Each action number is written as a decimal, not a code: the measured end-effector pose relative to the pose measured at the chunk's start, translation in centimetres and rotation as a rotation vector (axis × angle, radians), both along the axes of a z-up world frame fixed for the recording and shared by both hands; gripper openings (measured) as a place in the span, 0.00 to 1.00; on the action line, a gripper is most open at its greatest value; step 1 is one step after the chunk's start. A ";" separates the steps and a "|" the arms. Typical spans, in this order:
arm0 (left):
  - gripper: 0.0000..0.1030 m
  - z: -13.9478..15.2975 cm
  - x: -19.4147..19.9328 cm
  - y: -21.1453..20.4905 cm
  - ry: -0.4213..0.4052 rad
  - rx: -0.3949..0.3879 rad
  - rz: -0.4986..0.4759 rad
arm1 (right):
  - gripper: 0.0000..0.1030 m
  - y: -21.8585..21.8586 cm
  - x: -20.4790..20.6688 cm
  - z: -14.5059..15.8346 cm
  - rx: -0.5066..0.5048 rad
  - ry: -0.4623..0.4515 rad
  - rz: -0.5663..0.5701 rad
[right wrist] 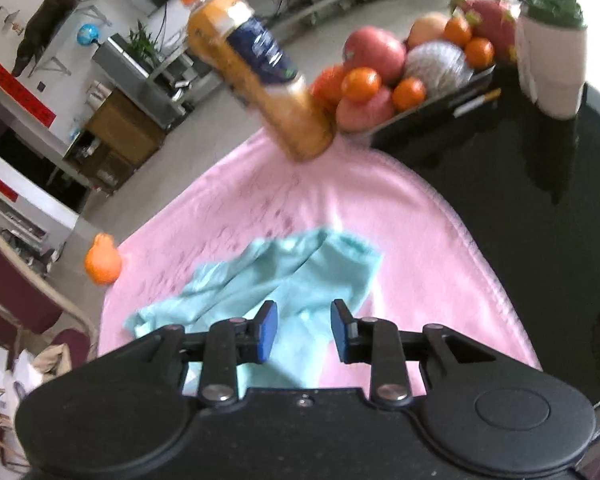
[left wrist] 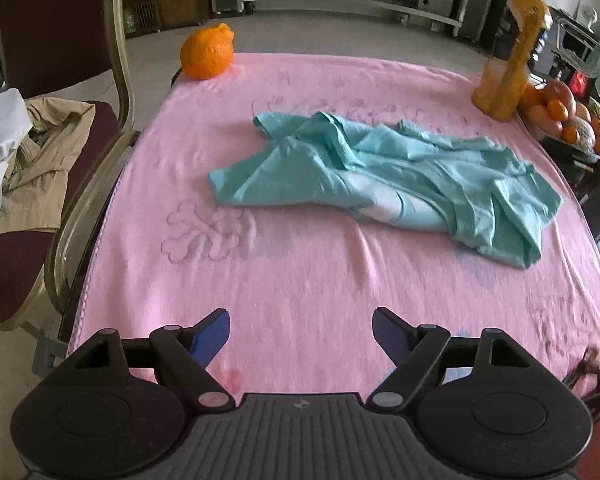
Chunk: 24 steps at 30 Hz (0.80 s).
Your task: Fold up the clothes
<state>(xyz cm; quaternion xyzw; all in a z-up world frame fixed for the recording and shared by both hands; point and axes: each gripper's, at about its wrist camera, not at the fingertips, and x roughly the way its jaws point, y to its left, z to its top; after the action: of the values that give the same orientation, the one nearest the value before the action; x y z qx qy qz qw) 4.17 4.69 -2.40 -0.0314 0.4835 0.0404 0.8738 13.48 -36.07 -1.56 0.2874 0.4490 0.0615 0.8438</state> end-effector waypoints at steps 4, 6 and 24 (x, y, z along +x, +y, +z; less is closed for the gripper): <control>0.75 0.2 1.0 0.9 -0.010 -0.008 0.039 | 0.30 3.9 0.3 0.3 0.032 0.009 0.052; 0.74 0.1 1.4 1.4 -0.010 -0.018 0.060 | 0.30 5.9 0.7 -0.4 0.023 0.027 0.089; 0.75 -1.9 0.8 2.0 0.005 -0.099 0.054 | 0.42 11.4 -1.0 -14.8 0.651 0.157 -0.292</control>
<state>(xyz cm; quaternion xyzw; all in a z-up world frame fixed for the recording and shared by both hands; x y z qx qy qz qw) 4.98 6.73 -4.27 -0.0874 0.4860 0.0402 0.8686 12.48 -24.69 -16.36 0.6059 0.4237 0.0579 0.6708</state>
